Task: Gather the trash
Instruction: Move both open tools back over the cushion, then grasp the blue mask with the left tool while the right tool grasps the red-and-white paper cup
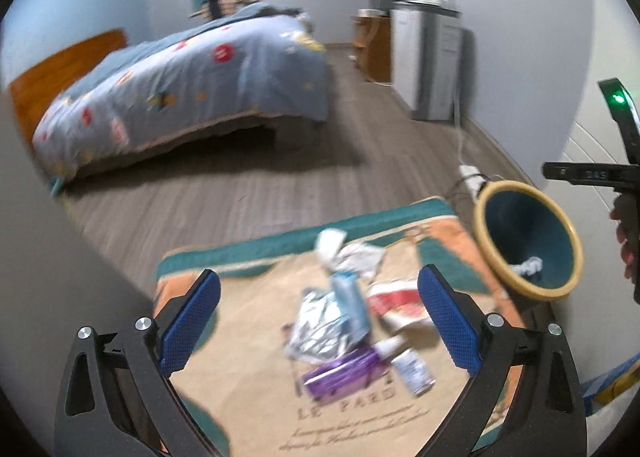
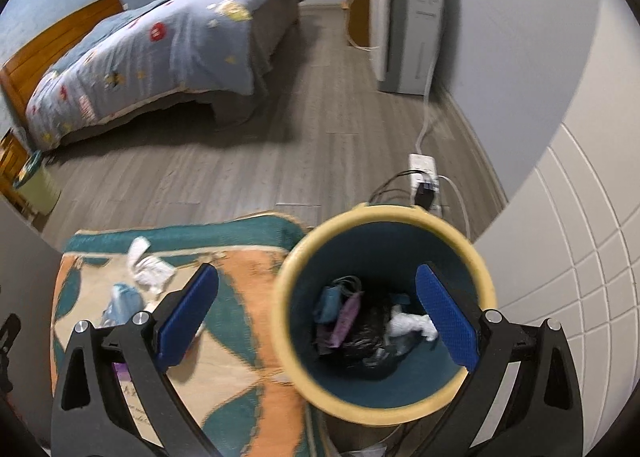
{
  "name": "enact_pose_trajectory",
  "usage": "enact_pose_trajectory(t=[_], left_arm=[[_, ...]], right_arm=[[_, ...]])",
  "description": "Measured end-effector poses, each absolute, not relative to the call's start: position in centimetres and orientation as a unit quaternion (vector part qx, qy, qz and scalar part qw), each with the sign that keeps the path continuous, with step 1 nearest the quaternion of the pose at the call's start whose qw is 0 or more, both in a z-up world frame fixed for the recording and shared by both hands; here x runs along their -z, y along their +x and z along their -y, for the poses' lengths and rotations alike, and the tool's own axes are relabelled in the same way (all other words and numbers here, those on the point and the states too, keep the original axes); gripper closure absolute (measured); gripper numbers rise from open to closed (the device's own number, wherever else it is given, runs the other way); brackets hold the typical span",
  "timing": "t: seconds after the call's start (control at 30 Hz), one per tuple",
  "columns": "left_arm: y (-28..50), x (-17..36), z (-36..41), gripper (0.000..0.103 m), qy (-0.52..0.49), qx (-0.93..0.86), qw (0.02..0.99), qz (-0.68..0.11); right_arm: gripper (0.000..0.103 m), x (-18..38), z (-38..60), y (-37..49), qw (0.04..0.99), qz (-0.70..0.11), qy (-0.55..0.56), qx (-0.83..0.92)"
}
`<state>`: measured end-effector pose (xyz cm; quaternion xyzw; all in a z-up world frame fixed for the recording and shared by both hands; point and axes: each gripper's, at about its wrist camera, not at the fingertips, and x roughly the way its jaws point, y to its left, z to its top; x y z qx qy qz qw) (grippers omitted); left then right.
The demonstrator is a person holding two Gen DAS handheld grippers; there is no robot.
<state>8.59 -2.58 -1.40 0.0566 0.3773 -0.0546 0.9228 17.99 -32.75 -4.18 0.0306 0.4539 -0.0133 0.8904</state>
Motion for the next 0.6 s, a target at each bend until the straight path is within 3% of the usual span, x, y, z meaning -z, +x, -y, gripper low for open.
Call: enact_pose_trajectory(t=[0.37, 0.6], left_arm=[[8.6, 2.9, -6.1, 0.005, -0.016, -0.013, 0.919, -0.395], [9.0, 4.3, -7.1, 0.005, 0.005, -0.017, 0.914, -0.406]], right_arm=[[0.006, 7.0, 24.8, 18.5, 0.872, -0.488, -0.016, -0.034], [0.006, 10.0, 19.7, 19.1, 0.852, -0.517, -0.052, -0.065]])
